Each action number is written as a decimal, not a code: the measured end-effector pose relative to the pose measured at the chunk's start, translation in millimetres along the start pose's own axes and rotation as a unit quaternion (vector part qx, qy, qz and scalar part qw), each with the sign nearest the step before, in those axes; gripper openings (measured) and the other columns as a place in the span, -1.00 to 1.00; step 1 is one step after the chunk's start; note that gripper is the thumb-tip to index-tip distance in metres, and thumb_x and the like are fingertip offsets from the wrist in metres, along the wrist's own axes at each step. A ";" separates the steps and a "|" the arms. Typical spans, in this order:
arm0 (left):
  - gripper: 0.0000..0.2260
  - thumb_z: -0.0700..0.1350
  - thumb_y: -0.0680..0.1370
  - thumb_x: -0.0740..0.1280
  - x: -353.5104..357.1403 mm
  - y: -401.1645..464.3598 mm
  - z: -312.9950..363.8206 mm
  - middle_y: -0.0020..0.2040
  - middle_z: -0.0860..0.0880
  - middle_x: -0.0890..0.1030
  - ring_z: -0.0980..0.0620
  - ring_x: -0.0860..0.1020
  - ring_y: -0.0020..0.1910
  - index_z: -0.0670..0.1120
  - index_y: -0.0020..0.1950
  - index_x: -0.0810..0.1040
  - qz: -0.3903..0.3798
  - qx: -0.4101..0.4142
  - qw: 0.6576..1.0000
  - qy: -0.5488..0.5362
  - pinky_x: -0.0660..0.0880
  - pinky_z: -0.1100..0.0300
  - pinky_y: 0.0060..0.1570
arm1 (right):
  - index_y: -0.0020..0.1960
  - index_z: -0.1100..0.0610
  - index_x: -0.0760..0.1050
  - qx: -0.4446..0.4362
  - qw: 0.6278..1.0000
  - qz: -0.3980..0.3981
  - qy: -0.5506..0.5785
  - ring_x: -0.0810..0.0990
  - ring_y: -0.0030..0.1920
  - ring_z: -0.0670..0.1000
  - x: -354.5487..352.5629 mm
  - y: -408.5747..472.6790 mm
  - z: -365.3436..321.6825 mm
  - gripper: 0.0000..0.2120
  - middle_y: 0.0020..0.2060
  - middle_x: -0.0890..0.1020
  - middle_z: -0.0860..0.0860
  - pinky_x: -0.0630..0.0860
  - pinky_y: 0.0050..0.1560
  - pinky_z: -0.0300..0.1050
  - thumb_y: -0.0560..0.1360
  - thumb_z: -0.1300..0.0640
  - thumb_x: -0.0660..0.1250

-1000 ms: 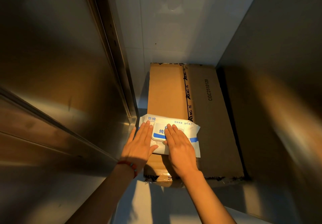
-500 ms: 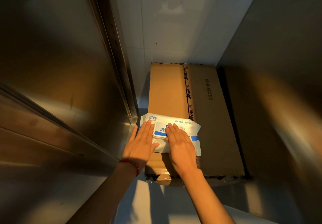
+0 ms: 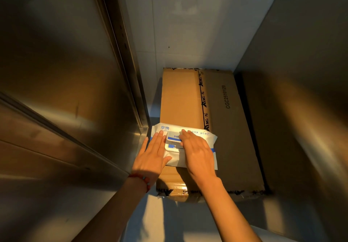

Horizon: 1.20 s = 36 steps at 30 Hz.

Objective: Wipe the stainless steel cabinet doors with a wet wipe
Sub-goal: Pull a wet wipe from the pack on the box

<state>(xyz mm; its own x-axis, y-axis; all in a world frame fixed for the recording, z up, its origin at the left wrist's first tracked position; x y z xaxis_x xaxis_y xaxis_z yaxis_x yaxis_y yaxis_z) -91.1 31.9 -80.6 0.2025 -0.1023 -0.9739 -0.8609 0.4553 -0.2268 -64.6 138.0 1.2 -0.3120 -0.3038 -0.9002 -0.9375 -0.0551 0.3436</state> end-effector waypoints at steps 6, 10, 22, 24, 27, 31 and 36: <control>-0.37 0.16 0.62 -0.03 -1.5 0.5 0.3 0.54 -0.07 -0.18 0.00 -0.20 0.51 -0.11 0.51 -0.26 0.011 0.008 1.000 -0.003 -0.37 0.08 0.31 | 0.09 0.29 0.60 -0.032 0.999 0.015 -0.009 0.65 0.05 0.15 1.2 -8.2 -6.2 -0.40 0.06 0.65 0.19 0.58 -0.02 0.08 0.08 0.25 0.67; -0.37 0.16 0.62 -0.01 -1.4 -0.1 0.6 0.54 -0.09 -0.17 -0.02 -0.16 0.51 -0.12 0.50 -0.26 0.012 0.008 1.000 0.003 -0.34 0.08 0.33 | 0.09 0.29 0.60 -0.048 0.998 0.030 -0.011 0.64 0.06 0.15 -1.9 -7.9 -8.6 -0.42 0.06 0.65 0.19 0.57 0.01 0.07 0.09 0.27 0.65; -0.30 -0.07 0.19 0.60 -53.3 -20.3 8.5 0.23 -0.30 0.51 -0.23 0.53 0.18 -0.35 0.22 0.50 0.209 0.020 0.974 -0.079 0.46 -0.21 0.06 | 0.07 0.31 0.61 -0.025 0.999 0.047 0.003 0.64 0.03 0.20 -8.3 6.6 -5.4 -0.41 0.04 0.64 0.22 0.57 -0.03 0.13 0.06 0.29 0.66; -0.30 -0.07 0.19 0.60 -58.2 -20.7 9.6 0.23 -0.31 0.51 -0.24 0.53 0.18 -0.36 0.23 0.49 0.223 0.024 0.972 -0.074 0.47 -0.23 0.04 | 0.07 0.33 0.60 -0.021 0.998 0.052 0.015 0.64 0.03 0.23 -10.8 11.3 -4.6 -0.42 0.04 0.64 0.24 0.56 -0.04 0.17 0.07 0.34 0.64; -0.29 -0.07 0.19 0.61 -60.3 -20.5 9.8 0.24 -0.30 0.50 -0.23 0.52 0.19 -0.35 0.23 0.49 0.221 0.027 0.972 -0.071 0.48 -0.25 0.03 | 0.07 0.34 0.60 -0.015 0.998 0.056 0.015 0.63 0.05 0.23 -13.0 17.0 -1.8 -0.43 0.05 0.63 0.24 0.54 0.00 0.20 0.09 0.32 0.64; -0.31 -0.06 0.22 0.59 -54.9 -20.1 10.0 0.26 -0.27 0.50 -0.20 0.51 0.22 -0.32 0.25 0.49 0.219 0.037 0.973 -0.057 0.43 -0.24 0.09 | 0.12 0.33 0.59 -0.017 0.998 0.048 -0.028 0.59 0.13 0.23 -8.1 17.7 -2.3 -0.43 0.12 0.60 0.23 0.46 0.10 0.25 0.14 0.26 0.63; -0.33 -0.05 0.26 0.57 -48.8 -22.0 8.2 0.27 -0.25 0.50 -0.17 0.49 0.25 -0.30 0.27 0.48 0.245 0.039 0.967 -0.050 0.38 -0.21 0.16 | 0.31 0.27 0.44 -0.001 0.995 0.013 -0.097 0.39 0.32 0.20 7.0 13.5 -2.7 -0.27 0.29 0.48 0.22 0.27 0.32 0.16 0.21 0.14 0.60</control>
<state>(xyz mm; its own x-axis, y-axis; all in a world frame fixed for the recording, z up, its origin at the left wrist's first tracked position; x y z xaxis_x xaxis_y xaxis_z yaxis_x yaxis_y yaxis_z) -78.1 34.2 -28.0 -0.1736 0.2266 -0.9584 -0.8280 0.4933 0.2666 -79.0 132.6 0.2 -0.3595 -0.1148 -0.9261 -0.9288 -0.0518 0.3670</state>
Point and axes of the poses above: each hand's wrist, its own y-axis towards the middle knuckle, its own x-axis out of the palm, z = x × y, the point moved 9 cm from there along y, towards the middle knuckle
